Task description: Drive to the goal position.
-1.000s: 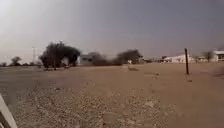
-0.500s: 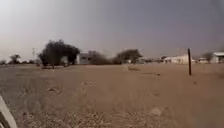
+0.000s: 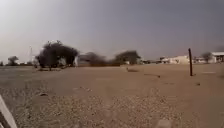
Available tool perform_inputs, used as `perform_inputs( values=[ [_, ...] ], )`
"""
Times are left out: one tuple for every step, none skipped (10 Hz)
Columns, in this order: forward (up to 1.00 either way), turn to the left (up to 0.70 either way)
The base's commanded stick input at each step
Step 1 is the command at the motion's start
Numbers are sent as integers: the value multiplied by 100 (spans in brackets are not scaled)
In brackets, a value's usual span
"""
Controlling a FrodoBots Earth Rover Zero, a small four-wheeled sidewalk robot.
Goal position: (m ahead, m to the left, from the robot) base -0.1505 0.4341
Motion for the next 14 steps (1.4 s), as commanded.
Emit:
perform_inputs(
  values=[
    [50,0],
    [50,0],
    [50,0],
    [50,0],
    [50,0],
    [50,0],
    [50,0],
    [50,0],
    [50,0],
    [50,0],
    [50,0],
    [50,0],
    [50,0],
    [50,0]
  ],
)
